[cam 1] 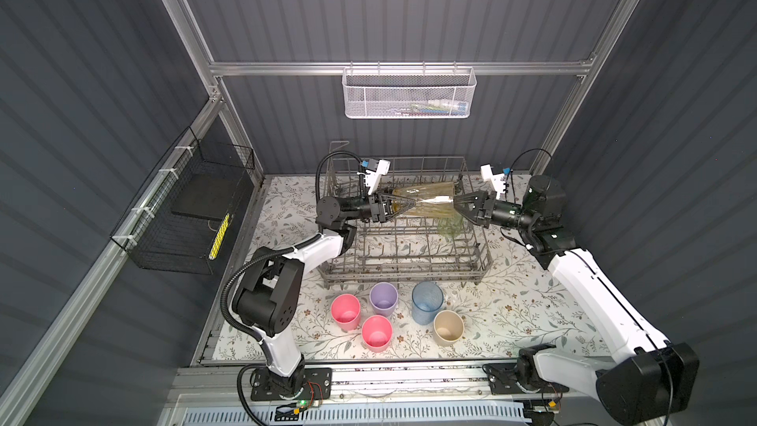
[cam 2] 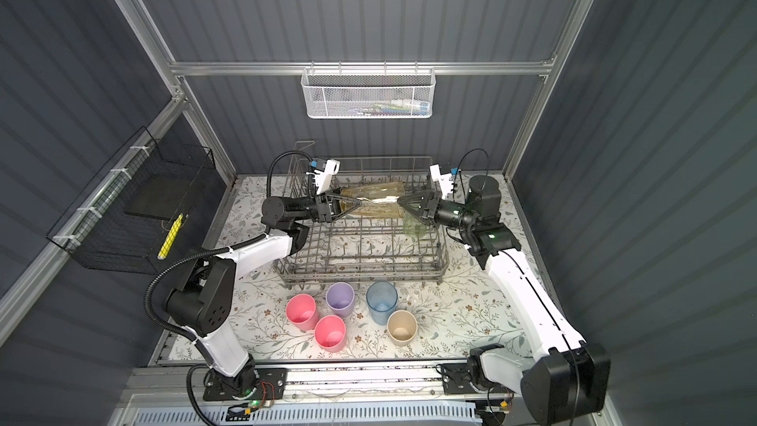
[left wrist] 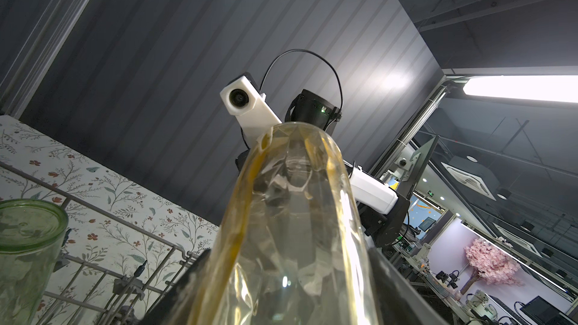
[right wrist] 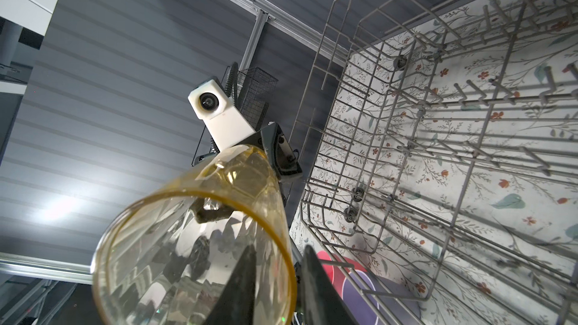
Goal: Load cups into a dish rack
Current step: Place the cup upside down at the dish rack.
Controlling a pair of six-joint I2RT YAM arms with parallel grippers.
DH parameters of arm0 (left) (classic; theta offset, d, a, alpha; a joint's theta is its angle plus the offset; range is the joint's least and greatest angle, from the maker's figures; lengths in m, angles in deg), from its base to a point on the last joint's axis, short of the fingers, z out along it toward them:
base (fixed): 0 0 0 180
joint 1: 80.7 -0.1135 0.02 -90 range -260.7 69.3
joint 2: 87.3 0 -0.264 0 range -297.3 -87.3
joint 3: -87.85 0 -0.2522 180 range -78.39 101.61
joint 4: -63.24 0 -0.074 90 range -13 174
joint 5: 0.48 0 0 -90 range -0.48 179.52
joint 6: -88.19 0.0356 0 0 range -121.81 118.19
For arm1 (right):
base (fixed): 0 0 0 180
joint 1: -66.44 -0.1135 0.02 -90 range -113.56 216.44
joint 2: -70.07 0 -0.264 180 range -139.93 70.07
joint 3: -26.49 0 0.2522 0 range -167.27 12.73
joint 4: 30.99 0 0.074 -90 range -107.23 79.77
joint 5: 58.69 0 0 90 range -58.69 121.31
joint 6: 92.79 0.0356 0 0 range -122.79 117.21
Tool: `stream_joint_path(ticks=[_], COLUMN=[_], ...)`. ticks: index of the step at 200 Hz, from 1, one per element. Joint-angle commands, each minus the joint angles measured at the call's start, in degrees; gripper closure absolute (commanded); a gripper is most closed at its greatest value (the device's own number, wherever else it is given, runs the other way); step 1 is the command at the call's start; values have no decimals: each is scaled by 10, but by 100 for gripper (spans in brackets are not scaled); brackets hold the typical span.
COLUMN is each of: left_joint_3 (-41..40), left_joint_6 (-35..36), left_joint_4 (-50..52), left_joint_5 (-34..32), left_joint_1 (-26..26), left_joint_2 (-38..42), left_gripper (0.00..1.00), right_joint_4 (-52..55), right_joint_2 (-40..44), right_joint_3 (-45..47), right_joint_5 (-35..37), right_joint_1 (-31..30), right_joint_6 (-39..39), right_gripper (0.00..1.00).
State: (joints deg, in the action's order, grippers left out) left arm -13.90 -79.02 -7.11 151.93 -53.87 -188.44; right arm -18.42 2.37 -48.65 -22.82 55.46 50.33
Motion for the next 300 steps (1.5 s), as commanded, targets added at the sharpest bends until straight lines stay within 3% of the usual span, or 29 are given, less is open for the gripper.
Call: stream_joint_path(ticks=[1, 44, 69, 96, 125, 145, 165, 199, 226, 257, 300], left_joint_3=[3, 5, 3, 12, 57, 130, 201, 263, 321, 362, 398], left_joint_6=[-4, 2, 50, 167, 369, 553, 635, 702, 748, 763, 768], left_joint_4=[-35, -25, 38, 202, 512, 797, 936, 1070, 1195, 1292, 1383], left_joint_5=[-10, -17, -16, -18, -47, -108, -161, -249, -360, -490, -619], left_joint_1=[-6, -11, -11, -11, -10, 3, 20, 32, 34, 34, 33], left_joint_2=[20, 20, 31, 59, 101, 117, 113, 109, 100, 90, 66], left_gripper=[50, 50, 50, 50, 50, 50, 50, 50, 50, 50, 48], right_joint_4=[0, 13, 61, 166, 276, 346, 387, 413, 418, 416, 407], right_joint_2=[20, 32, 67, 101, 130, 145, 157, 165, 165, 165, 161], right_joint_3=[1, 6, 9, -5, -24, -40, -47, -44, -39, -24, -2], right_joint_5=[-14, -17, -5, 41, 106, 182, 243, 292, 304, 316, 314], right_joint_1=[9, 27, 52, 83, 107, 111, 115, 122, 124, 126, 129], right_joint_6=[-7, -14, -44, -112, -180, -225, -256, -280, -290, -299, -305], right_gripper=[67, 64, 63, 63, 62, 62, 61, 61, 60, 60, 60])
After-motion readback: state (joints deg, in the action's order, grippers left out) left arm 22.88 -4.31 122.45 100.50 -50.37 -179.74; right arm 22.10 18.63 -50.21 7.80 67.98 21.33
